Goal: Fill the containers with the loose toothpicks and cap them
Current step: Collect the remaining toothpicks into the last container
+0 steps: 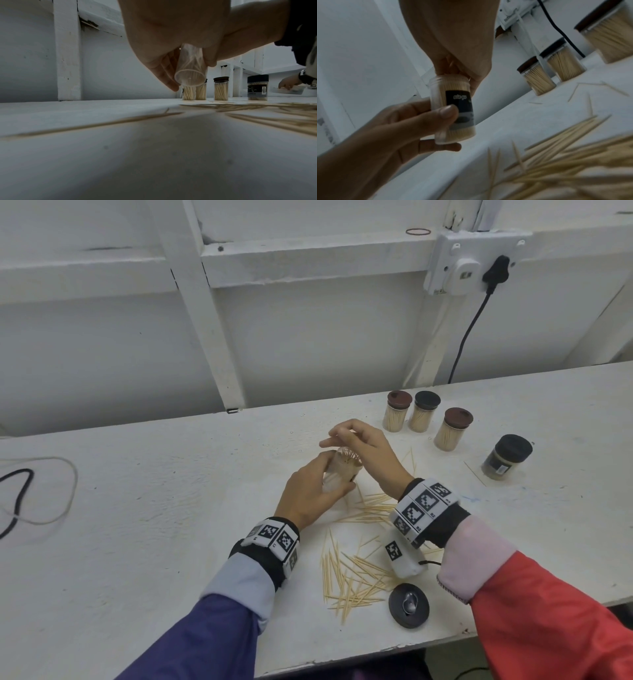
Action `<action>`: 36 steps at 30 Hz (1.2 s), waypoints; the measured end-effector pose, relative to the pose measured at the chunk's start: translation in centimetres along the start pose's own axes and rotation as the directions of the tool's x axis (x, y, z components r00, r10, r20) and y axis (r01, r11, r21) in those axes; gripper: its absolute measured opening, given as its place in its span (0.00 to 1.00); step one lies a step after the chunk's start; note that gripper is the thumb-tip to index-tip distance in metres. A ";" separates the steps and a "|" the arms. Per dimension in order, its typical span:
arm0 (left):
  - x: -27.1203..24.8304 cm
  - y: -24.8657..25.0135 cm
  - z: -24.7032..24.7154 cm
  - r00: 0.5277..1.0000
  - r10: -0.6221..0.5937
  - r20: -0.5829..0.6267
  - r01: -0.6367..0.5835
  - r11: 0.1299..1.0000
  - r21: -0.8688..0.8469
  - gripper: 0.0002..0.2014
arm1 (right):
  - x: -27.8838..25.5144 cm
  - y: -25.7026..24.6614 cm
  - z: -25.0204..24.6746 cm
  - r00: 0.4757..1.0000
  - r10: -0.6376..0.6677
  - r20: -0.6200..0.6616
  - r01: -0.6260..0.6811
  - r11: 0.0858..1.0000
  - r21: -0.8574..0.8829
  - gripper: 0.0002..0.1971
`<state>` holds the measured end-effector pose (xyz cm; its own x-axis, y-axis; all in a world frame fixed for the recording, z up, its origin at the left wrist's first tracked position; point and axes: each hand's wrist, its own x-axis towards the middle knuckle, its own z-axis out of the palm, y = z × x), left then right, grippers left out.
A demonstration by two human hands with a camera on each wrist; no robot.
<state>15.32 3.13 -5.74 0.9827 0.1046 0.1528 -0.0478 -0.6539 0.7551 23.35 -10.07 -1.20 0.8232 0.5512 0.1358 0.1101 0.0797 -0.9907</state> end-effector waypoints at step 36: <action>0.2 -1.2 -0.2 0.969 0.189 -0.158 -0.148 0.960 0.238 0.33 | -1.3 0.7 -2.5 0.992 0.123 0.009 -0.112 0.928 -0.356 0.27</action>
<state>15.58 4.11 -6.49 0.9152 0.0958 0.3914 -0.1492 -0.8217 0.5501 23.75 -12.78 -2.07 0.8256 0.5642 0.0130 0.2083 -0.2833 -0.9361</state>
